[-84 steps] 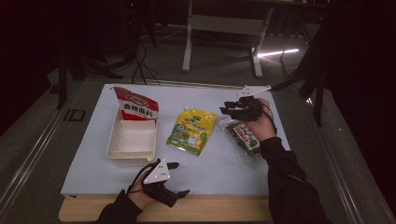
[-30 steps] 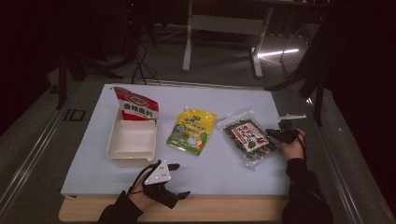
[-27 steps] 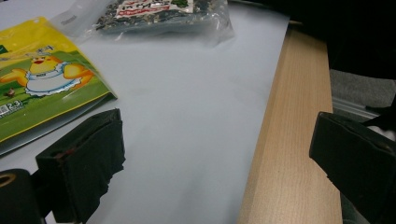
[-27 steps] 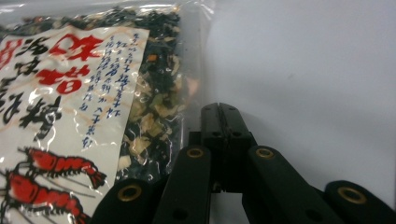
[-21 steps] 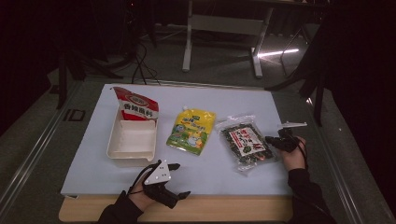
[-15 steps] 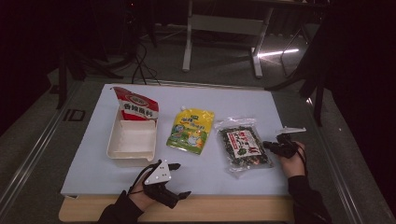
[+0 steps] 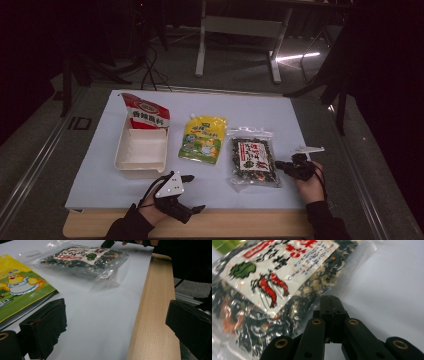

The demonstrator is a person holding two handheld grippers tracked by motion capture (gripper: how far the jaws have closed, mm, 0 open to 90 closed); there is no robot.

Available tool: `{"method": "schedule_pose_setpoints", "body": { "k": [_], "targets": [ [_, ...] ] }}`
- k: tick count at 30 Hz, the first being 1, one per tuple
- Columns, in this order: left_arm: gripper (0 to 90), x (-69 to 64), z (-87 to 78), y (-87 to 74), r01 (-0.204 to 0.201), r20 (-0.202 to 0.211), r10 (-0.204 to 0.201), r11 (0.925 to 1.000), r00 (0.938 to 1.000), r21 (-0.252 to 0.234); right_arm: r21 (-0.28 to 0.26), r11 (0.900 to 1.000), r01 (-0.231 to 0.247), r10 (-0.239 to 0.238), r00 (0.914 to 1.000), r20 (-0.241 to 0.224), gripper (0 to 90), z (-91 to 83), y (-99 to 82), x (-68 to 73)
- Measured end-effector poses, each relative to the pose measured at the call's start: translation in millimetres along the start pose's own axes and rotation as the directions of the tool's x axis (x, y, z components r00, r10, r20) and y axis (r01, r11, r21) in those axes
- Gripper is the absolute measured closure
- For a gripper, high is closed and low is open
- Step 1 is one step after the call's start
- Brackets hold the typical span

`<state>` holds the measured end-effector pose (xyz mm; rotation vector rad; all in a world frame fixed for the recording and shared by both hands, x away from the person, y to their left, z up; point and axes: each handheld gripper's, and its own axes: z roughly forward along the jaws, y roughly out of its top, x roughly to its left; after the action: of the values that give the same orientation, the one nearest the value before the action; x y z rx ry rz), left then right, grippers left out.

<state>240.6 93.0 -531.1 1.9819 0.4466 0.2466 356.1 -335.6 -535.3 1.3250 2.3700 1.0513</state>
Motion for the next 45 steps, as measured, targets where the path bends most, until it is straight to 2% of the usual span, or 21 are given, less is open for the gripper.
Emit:
{"method": "schedule_pose_setpoints", "body": {
  "k": [2, 6, 11, 12, 13, 18, 26, 29, 30, 36, 40, 45],
  "targets": [
    [4.3, -0.4, 0.0, 0.1, 0.001, 0.001, -0.001, 1.0000, 1.0000, -0.001, 0.005, 0.9998, 0.018, -0.018, 0.9998, 0.000, 90.0, -0.8, 0.5, 4.2],
    [4.3, -0.3, 0.2, -0.1, 0.000, 0.002, 0.000, 1.0000, 1.0000, 0.001, -0.026, 0.9993, 0.027, -0.027, 0.9996, 0.008, 90.0, -5.0, 7.6, 6.8],
    [4.3, -0.1, 0.0, -0.3, -0.003, 0.001, 0.003, 1.0000, 1.0000, 0.001, -0.054, 0.9972, 0.052, -0.051, 0.9985, 0.021, 90.0, 4.0, 39.4, 8.2],
    [4.3, -0.1, 0.0, -0.3, -0.003, 0.001, 0.003, 1.0000, 1.0000, 0.001, -0.054, 0.9972, 0.052, -0.051, 0.9985, 0.021, 90.0, 4.0, 39.4, 8.2],
    [4.4, 0.2, 0.3, -0.7, -0.002, 0.001, 0.002, 1.0000, 1.0000, 0.002, -0.057, 0.9968, 0.057, -0.056, 0.9982, 0.020, 90.0, 11.7, 51.8, 7.5],
    [4.4, -0.6, 1.0, -1.1, -0.009, 0.001, 0.009, 0.9999, 1.0000, 0.007, -0.060, 0.9964, 0.060, -0.058, 0.9976, 0.037, 90.0, 34.7, 82.7, 2.6],
    [4.4, -0.4, 0.5, -2.0, -0.011, 0.000, 0.011, 0.9999, 0.9999, 0.010, -0.035, 0.9986, 0.041, -0.038, 0.9963, 0.077, 90.0, 65.3, 119.6, -6.0],
    [4.8, -0.3, 0.6, -2.4, -0.012, -0.001, 0.012, 0.9999, 0.9999, 0.011, -0.023, 0.9994, 0.027, -0.025, 0.9958, 0.088, 90.0, 72.5, 127.6, -9.4],
    [4.8, -0.3, 0.8, -2.7, -0.009, 0.000, 0.009, 0.9999, 1.0000, 0.011, -0.017, 0.9998, 0.007, -0.005, 0.9945, 0.105, 90.0, 80.2, 134.5, -14.2],
    [4.8, -0.3, 1.6, -3.8, -0.009, 0.006, 0.009, 0.9999, 0.9999, 0.014, 0.003, 0.9993, -0.038, 0.037, 0.9910, 0.128, 90.0, 98.8, 145.0, -22.8],
    [4.8, 0.1, 1.0, -4.0, -0.008, 0.004, 0.008, 0.9999, 1.0000, 0.013, 0.034, 0.9986, -0.041, 0.035, 0.9883, 0.148, 90.0, 109.2, 149.5, -24.6],
    [4.8, 0.5, 1.0, -4.3, -0.003, 0.004, 0.003, 0.9999, 1.0000, 0.013, 0.072, 0.9961, -0.051, 0.040, 0.9884, 0.147, 90.0, 117.3, 152.3, -25.9]
  ]
}}
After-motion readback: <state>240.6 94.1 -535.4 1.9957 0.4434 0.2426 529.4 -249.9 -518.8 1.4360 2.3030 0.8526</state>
